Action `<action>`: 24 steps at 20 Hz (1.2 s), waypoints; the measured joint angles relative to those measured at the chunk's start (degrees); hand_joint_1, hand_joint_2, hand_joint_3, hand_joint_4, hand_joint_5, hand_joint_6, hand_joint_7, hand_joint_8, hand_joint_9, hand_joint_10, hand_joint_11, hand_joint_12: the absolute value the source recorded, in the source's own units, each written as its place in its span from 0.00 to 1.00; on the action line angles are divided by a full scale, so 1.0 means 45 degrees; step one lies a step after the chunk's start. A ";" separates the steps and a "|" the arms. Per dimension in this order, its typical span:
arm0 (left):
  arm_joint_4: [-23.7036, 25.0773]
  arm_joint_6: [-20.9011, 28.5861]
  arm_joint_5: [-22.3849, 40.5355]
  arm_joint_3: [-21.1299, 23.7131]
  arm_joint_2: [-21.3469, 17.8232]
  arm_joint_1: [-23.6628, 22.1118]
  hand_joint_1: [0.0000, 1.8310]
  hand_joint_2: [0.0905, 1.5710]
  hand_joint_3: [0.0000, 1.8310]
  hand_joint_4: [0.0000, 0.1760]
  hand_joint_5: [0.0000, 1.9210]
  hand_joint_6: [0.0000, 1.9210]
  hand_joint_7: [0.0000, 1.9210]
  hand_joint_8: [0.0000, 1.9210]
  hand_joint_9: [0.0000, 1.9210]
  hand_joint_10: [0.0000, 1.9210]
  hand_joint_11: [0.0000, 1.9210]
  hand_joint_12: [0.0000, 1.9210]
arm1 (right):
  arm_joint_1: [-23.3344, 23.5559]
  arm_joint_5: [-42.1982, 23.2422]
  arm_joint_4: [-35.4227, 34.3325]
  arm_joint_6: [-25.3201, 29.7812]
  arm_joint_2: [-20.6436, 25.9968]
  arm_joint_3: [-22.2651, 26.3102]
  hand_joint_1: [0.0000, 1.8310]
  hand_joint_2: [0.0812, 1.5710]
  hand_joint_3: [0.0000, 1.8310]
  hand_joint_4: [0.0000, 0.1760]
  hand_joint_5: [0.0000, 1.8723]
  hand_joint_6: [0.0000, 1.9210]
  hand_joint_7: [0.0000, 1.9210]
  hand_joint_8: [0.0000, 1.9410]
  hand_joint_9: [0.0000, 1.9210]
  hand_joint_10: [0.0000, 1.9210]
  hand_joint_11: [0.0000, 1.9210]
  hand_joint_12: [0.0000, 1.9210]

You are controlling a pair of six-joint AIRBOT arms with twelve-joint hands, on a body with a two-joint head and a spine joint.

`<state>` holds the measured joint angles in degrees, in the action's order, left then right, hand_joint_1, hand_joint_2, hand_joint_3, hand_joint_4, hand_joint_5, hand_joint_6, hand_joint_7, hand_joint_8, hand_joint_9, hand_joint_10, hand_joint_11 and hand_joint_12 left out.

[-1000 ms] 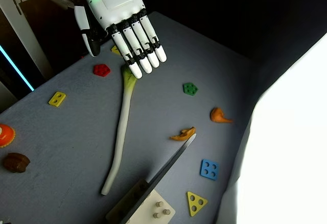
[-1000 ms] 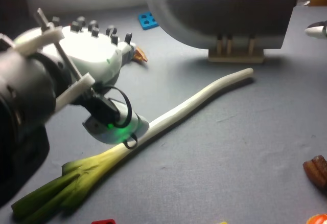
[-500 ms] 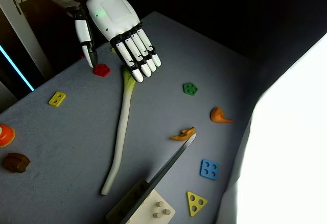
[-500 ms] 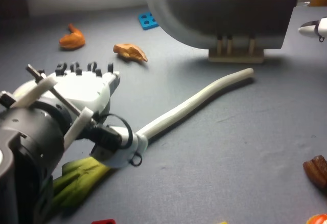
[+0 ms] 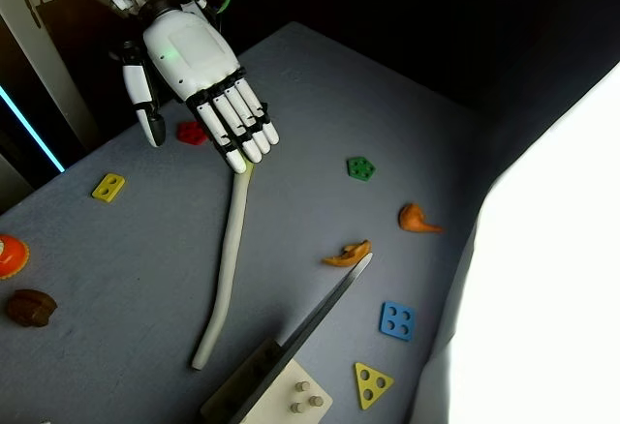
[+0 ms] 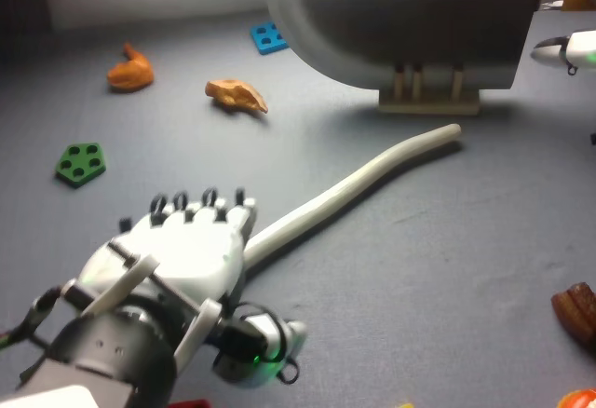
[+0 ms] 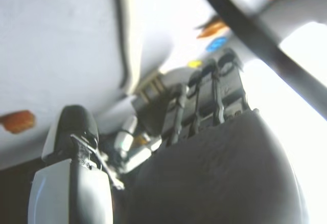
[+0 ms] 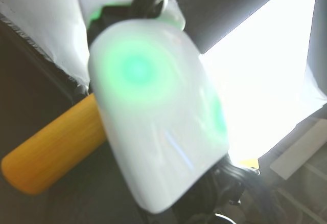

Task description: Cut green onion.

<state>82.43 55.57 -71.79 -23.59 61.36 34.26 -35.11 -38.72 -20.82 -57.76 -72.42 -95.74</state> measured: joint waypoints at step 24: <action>-0.0287 0.1982 -0.2089 -0.0146 0.1345 0.1661 0.31 0.74 0.00 0.17 0.00 0.00 0.00 0.00 0.01 0.00 0.00 0.18 | 0.0160 -0.0083 0.0000 -0.0015 -0.0287 -0.0185 0.51 0.59 0.00 0.00 0.11 0.64 0.12 0.56 0.03 0.68 0.00 0.77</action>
<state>81.14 64.49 -81.19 -24.25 67.42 41.74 -34.39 -39.09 -20.82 -57.82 -73.71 -96.57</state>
